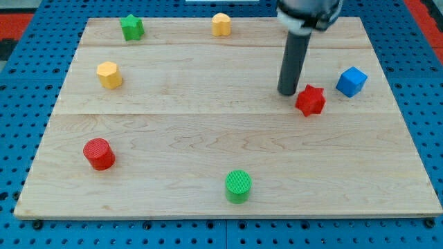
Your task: Slide the red star towards bottom right
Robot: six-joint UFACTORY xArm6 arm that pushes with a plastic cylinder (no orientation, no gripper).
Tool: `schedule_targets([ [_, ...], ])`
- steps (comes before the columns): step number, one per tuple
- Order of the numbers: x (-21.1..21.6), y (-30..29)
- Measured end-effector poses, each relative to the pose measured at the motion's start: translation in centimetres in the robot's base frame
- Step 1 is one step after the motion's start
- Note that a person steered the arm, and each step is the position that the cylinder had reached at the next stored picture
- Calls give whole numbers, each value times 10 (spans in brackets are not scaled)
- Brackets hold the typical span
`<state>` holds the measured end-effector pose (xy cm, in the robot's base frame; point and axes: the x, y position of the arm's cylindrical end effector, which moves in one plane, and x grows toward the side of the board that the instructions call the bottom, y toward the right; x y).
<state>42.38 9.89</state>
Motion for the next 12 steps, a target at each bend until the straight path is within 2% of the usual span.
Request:
schedule_targets([
  [1, 36, 37],
  [2, 7, -56],
  [3, -30, -33],
  [4, -28, 14],
  [5, 7, 60],
  [6, 65, 87],
  [7, 71, 86],
  [8, 20, 101],
  [9, 51, 165],
  [10, 90, 107],
  [11, 117, 113],
  [12, 183, 122],
])
